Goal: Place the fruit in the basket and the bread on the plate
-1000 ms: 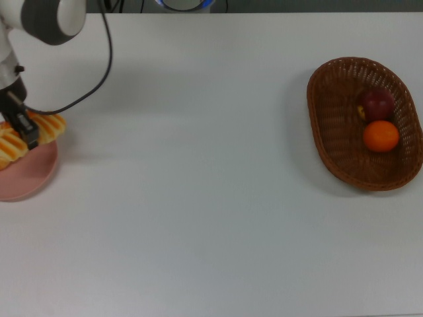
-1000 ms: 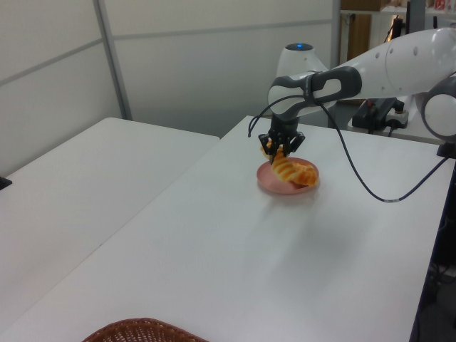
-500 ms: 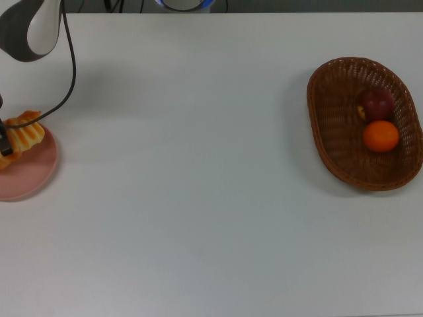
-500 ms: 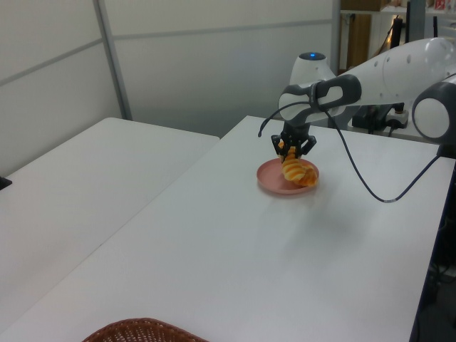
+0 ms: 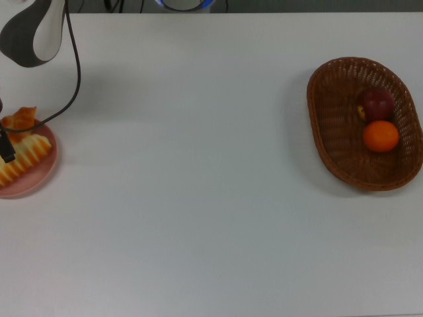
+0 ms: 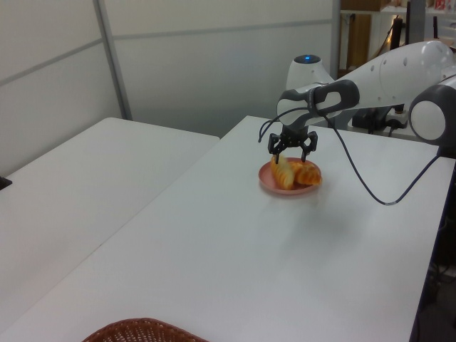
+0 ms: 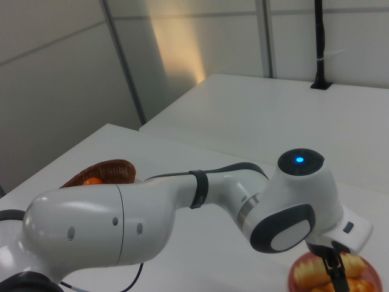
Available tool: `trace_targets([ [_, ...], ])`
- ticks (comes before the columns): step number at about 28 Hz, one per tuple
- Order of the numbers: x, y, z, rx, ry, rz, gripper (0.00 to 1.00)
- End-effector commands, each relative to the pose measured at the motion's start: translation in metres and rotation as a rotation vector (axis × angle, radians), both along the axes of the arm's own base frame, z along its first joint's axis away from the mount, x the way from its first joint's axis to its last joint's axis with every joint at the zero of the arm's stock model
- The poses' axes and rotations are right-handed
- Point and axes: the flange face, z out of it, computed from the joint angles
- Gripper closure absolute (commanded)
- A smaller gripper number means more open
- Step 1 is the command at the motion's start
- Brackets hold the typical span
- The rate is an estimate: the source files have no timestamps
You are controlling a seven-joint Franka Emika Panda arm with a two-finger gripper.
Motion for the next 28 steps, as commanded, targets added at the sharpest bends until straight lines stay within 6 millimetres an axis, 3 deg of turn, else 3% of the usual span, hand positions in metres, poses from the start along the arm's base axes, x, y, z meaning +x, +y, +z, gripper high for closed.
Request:
trace_targets([
  [1, 0.003, 0.034, 0.025, -0.006, 0.040, 0.077, 0.00],
  [5, 0.002, 0.069, 0.044, 0.003, 0.082, 0.177, 0.00],
  [6, -0.002, 0.090, 0.057, 0.016, 0.119, 0.248, 0.00],
  [11, -0.018, 0.154, 0.099, 0.067, 0.219, 0.412, 0.00],
  [12, -0.027, 0.176, 0.115, 0.081, 0.236, 0.449, 0.00],
  [15, -0.040, 0.215, 0.134, 0.076, 0.244, 0.537, 0.00],
  [16, -0.044, 0.227, 0.137, 0.075, 0.250, 0.567, 0.00],
  [17, -0.051, 0.252, 0.141, 0.071, 0.262, 0.626, 0.00],
  [22, -0.063, 0.307, 0.150, 0.047, 0.267, 0.732, 0.00],
  [28, -0.066, 0.331, 0.146, 0.016, 0.286, 0.781, 0.00],
])
